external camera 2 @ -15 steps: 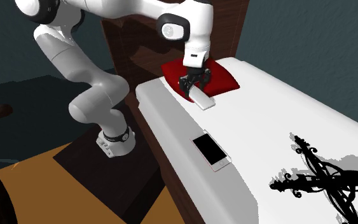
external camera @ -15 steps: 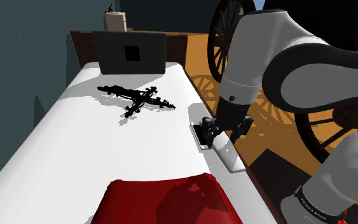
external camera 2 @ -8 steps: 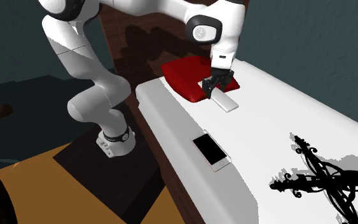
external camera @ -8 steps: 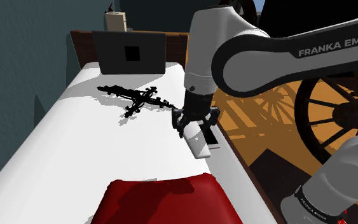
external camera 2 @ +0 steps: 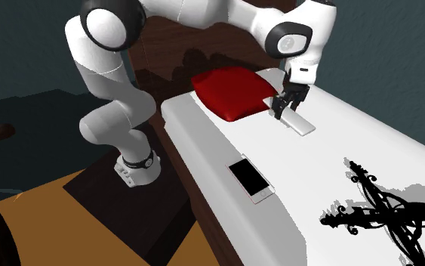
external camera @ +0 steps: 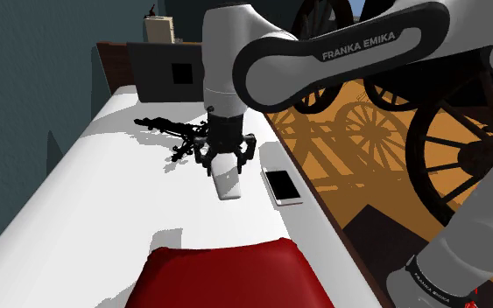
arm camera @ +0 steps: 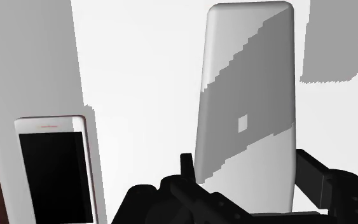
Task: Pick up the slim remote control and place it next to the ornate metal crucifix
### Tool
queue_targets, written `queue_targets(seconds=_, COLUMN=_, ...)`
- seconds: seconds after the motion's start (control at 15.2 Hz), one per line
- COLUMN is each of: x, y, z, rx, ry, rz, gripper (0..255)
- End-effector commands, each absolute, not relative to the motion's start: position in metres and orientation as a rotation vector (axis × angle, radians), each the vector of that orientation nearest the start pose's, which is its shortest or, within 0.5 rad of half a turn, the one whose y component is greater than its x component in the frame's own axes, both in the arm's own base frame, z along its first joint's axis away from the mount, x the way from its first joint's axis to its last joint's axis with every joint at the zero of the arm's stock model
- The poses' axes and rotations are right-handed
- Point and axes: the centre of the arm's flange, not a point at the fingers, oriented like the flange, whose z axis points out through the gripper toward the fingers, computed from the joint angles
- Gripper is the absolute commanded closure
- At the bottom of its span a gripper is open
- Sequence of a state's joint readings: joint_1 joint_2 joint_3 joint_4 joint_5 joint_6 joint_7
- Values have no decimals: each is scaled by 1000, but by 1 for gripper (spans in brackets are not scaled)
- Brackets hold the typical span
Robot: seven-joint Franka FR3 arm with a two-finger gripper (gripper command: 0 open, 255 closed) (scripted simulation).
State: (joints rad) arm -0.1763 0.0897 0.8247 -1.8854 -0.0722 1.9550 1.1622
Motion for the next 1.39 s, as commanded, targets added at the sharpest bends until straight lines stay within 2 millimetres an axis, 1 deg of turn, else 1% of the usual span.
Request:
queue_targets(seconds=0.0, x=494, y=347, z=474, rx=-3041, ry=763, rz=-15, gripper=255)
queue_targets(seconds=0.79, x=637, y=417, z=475, rx=-3041, ry=763, rz=-15, gripper=255)
queue_targets(seconds=1.32, x=637, y=417, z=433, rx=-3041, ry=763, rz=-15, gripper=255)
